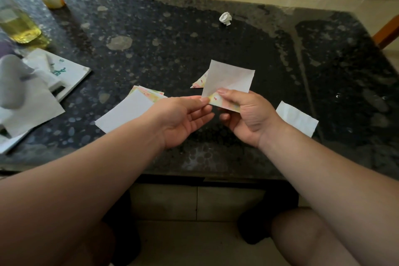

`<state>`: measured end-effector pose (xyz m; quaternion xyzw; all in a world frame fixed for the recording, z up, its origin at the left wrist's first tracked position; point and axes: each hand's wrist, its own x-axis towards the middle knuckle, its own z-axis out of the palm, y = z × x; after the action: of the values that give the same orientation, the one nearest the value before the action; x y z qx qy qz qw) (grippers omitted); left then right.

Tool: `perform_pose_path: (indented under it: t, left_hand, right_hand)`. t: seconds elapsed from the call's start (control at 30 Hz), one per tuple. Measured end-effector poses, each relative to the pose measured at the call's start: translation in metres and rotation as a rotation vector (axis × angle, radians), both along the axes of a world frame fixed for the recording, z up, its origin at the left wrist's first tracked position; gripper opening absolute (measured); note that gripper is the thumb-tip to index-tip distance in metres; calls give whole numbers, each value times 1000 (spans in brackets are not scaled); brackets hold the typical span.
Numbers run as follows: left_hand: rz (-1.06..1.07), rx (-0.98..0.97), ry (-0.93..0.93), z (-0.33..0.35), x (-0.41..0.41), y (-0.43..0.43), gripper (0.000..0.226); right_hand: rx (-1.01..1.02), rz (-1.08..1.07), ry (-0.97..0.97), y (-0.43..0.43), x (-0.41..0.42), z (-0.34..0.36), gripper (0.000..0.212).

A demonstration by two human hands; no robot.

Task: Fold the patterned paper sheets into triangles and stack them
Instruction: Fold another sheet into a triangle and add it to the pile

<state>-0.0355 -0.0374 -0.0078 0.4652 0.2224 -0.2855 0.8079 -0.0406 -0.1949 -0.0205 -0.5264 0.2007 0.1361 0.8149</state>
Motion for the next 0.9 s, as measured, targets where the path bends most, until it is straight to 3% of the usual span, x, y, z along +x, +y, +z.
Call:
perform_pose_path:
  t: [0.27, 0.53, 0.9]
  left_hand:
    - [-26, 64, -58, 2, 1, -2, 9]
    - [-85, 114, -93, 1, 5, 9, 8]
    - [-72, 209, -123, 3, 6, 15, 8]
  right_hand:
    - [-153, 3, 83, -2, 2, 5, 13]
    - [-168, 20, 102, -13, 8, 14, 22]
    - [-360, 93, -45, -17, 8, 8, 13]
